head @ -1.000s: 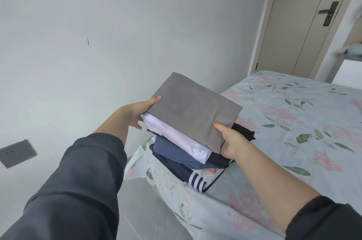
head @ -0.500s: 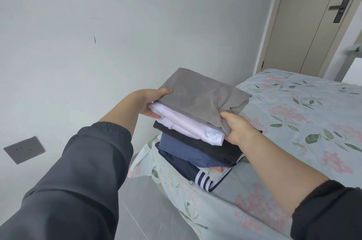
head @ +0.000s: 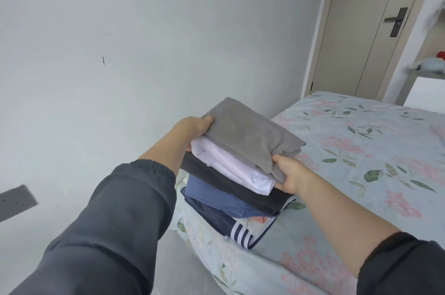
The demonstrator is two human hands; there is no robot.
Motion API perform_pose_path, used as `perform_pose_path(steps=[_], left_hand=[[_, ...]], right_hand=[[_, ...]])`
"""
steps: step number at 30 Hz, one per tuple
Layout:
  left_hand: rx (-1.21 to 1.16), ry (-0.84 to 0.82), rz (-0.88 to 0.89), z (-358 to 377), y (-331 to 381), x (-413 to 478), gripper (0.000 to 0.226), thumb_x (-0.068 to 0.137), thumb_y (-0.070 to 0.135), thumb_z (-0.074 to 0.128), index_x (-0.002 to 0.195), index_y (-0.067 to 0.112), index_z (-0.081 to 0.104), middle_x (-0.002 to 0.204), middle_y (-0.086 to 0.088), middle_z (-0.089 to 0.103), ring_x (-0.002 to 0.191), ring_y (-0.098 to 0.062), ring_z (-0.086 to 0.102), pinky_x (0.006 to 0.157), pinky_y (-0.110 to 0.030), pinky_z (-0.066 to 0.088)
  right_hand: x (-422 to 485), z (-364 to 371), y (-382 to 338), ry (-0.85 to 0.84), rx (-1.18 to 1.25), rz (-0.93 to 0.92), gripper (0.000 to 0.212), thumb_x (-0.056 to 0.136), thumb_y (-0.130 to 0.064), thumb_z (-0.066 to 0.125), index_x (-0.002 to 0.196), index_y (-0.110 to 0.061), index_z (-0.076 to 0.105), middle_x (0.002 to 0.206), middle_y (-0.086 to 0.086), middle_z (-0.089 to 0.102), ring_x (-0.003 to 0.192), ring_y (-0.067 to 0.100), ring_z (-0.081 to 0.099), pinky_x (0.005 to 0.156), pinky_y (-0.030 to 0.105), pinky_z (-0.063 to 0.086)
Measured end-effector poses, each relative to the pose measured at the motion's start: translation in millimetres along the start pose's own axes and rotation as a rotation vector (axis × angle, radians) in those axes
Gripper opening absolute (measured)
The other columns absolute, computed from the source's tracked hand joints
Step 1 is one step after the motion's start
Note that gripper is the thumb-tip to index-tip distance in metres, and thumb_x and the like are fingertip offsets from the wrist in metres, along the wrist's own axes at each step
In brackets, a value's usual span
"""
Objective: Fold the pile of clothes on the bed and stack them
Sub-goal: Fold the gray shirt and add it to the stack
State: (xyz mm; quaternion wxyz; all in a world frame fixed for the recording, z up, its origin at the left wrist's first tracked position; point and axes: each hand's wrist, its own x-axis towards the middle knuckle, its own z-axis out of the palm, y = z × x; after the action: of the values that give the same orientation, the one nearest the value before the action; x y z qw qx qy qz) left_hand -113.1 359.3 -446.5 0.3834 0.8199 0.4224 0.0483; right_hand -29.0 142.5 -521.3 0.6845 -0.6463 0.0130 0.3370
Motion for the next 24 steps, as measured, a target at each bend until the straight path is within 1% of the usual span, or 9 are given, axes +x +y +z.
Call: perform_pose_path(steps=[2,4,7,9,11,12,16,20,24], left_hand=[[0.441,0.335,0.312,5.8,11.3,5.0,0.058,0.094,0.050,0.033,0.144,0.020,0.029,0.140,-0.010,0.042,0.123,-0.033,0.043,0.087,-0.040,0.039],[0.645,0.443,0.623,14.9,27.7,2.2,0.056,0.098,0.049,0.026,0.150,0.030,0.016,0.153,-0.004,0.027,0.139,-0.031,0.024,0.104,-0.047,0.029],[0.761,0.215,0.659,30.4,38.4,8.3,0.057,0.097,0.059,0.013,0.151,0.040,0.009,0.160,0.007,0.007,0.147,-0.026,0.003,0.115,-0.055,0.011],[0.738,0.077,0.587,36.3,32.8,18.2,0.059,0.094,0.065,0.012,0.149,0.044,0.011,0.160,0.011,0.002,0.147,-0.024,0.003,0.114,-0.056,0.012],[0.685,0.026,0.578,37.6,24.0,27.1,0.060,0.093,0.068,0.013,0.148,0.045,0.016,0.160,0.013,0.004,0.147,-0.023,0.004,0.116,-0.053,0.015],[0.667,0.017,0.585,37.7,19.9,30.9,0.060,0.093,0.068,0.014,0.148,0.045,0.018,0.160,0.013,0.006,0.147,-0.022,0.005,0.117,-0.050,0.015],[0.631,-0.041,0.600,34.7,3.5,43.0,0.059,0.095,0.064,0.018,0.149,0.041,0.020,0.161,0.008,0.008,0.147,-0.021,0.007,0.118,-0.037,0.006],[0.610,-0.086,0.576,40.5,-8.9,58.8,0.057,0.096,0.062,0.021,0.149,0.041,0.023,0.160,0.005,0.011,0.147,-0.020,0.010,0.118,-0.036,0.005],[0.578,-0.099,0.573,49.7,-9.2,66.5,0.056,0.095,0.064,0.022,0.147,0.043,0.025,0.159,0.007,0.015,0.146,-0.021,0.014,0.119,-0.040,0.009]], right_hand=[[4.0,-3.7,4.1,-0.008,-0.016,0.005,0.010,0.095,-0.022,0.055,0.093,-0.016,0.062,0.063,0.000,0.072,0.055,0.014,0.069,0.053,0.029,0.057],[3.4,-5.2,0.6,-0.018,-0.056,0.002,0.014,0.094,-0.024,0.055,0.102,-0.015,0.062,0.073,0.003,0.073,0.070,0.019,0.070,0.065,0.033,0.057],[2.3,-6.4,-4.4,0.235,-0.213,-0.181,0.041,0.095,-0.030,0.046,0.129,-0.007,0.047,0.116,0.012,0.062,0.098,0.027,0.058,0.087,0.037,0.050],[0.1,-8.7,-9.7,0.566,-0.422,-0.563,0.056,0.095,-0.028,0.044,0.143,-0.004,0.028,0.138,0.015,0.043,0.119,0.030,0.044,0.098,0.037,0.036],[-0.1,-4.6,-19.9,0.626,-0.717,-0.878,0.059,0.097,-0.034,0.039,0.148,-0.011,0.022,0.150,0.014,0.029,0.137,0.029,0.025,0.112,0.040,0.021],[4.7,0.8,-24.9,0.558,-0.865,-0.917,0.057,0.098,-0.039,0.034,0.149,-0.017,0.022,0.154,0.011,0.023,0.142,0.027,0.017,0.116,0.042,0.013],[39.5,23.8,-24.8,0.213,-1.283,-0.639,0.055,0.099,-0.053,0.015,0.150,-0.033,0.020,0.159,-0.002,0.014,0.146,0.022,0.008,0.116,0.051,-0.001],[65.4,29.2,-7.9,0.167,-1.249,-0.605,0.055,0.098,-0.053,0.015,0.147,-0.032,0.026,0.152,0.000,0.034,0.139,0.024,0.029,0.115,0.050,0.010],[77.1,25.2,-3.1,0.141,-1.236,-0.547,0.056,0.098,-0.053,0.016,0.149,-0.030,0.023,0.148,0.005,0.040,0.134,0.027,0.035,0.113,0.047,0.019]])
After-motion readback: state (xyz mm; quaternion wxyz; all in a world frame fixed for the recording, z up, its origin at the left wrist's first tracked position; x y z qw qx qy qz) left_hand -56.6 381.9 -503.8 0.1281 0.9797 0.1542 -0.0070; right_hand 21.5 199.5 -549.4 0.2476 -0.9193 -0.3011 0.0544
